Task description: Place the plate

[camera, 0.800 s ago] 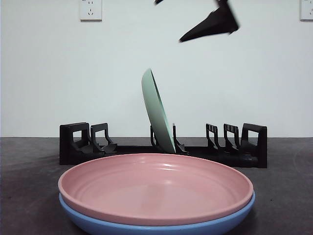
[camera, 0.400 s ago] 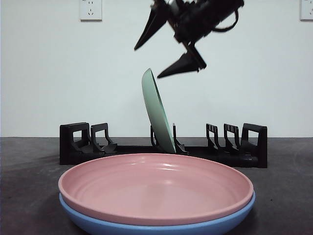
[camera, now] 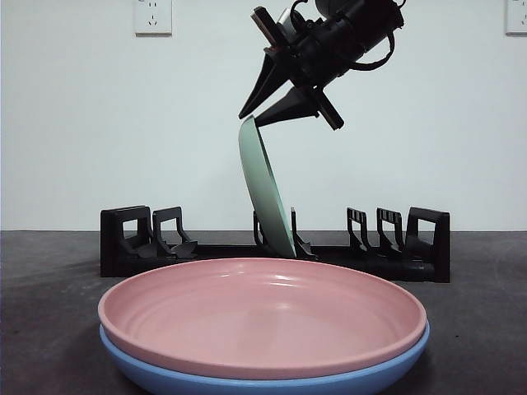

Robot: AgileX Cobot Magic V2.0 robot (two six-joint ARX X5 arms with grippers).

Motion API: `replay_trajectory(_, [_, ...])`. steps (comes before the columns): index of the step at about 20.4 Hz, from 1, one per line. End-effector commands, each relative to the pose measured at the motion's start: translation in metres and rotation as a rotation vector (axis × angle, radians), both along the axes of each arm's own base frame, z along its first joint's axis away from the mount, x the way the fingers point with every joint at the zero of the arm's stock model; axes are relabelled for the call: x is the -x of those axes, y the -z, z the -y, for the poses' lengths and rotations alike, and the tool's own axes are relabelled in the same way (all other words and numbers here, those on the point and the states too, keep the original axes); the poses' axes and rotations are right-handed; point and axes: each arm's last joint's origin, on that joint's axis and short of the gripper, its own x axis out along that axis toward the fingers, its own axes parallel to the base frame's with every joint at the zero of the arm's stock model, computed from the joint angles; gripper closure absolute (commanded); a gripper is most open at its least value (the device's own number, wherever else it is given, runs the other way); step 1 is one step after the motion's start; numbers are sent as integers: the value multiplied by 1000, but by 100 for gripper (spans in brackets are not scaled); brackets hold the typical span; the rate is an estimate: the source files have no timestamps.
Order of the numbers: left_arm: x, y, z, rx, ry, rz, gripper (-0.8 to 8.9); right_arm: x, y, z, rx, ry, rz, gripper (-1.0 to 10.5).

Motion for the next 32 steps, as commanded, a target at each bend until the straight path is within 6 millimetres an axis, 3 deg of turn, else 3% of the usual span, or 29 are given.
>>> replay_trajectory(1, [2,-6,-1,17,7,22,313,-4,1,-5,8,18,-9,934])
replay_trajectory(10, [2,-6,-1,17,7,23,313,2,-2,-13,32,36,0,934])
replay_trajectory(17, [2,-6,-1,3,18,47,313,24,-41,-1,4,33,50,933])
replay_trajectory(24, [1,-6,-2,-38,6,98,313,77,-92,17,2,-47,117,934])
replay_trajectory(32, [0,-6,-2,-62,15,136,313,157,-115,12,227,-178,167,934])
